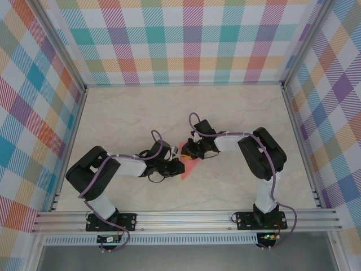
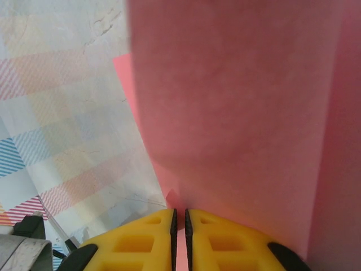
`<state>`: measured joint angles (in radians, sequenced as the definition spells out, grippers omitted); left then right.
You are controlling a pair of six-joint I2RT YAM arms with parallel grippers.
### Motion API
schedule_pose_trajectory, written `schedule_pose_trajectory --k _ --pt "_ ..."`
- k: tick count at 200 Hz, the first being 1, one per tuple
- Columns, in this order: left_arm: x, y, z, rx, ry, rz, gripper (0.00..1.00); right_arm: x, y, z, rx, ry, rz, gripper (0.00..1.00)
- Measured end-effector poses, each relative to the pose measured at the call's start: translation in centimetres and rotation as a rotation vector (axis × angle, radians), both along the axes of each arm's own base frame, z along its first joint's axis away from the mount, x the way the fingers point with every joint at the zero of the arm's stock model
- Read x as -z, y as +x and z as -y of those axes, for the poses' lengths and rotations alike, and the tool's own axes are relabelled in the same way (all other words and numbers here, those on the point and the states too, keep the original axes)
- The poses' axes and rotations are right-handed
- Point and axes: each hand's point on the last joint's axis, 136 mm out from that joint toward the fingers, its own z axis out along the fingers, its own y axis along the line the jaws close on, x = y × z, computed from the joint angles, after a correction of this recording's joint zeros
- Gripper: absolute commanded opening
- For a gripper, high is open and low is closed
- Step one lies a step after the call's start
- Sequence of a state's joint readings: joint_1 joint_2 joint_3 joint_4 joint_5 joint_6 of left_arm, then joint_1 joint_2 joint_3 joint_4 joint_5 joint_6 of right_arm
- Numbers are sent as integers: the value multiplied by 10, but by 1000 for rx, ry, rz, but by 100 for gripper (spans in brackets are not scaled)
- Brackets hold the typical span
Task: Fold a paper plane with a square sheet of paper (pick it up from the middle)
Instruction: Fourth fold the wing at the center of the table.
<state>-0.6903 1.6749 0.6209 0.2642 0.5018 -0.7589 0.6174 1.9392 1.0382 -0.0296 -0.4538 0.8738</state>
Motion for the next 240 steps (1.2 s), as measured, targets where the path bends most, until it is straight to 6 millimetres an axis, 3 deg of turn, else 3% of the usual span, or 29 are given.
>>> schedule_pose_trajectory --k 29,63,181,240 --pt "-3 -1 -1 2 2 -5 25 0 0 0 -2 2 -2 15" --pt "-6 -4 -7 -12 26 -17 25 0 -1 0 -5 2 0 15" --pt "-11 -2 -4 -37 -8 -10 6 1 -2 -1 -21 4 7 15" --pt "-9 -6 -2 -3 -34 -10 5 1 -3 -2 -29 10 4 15"
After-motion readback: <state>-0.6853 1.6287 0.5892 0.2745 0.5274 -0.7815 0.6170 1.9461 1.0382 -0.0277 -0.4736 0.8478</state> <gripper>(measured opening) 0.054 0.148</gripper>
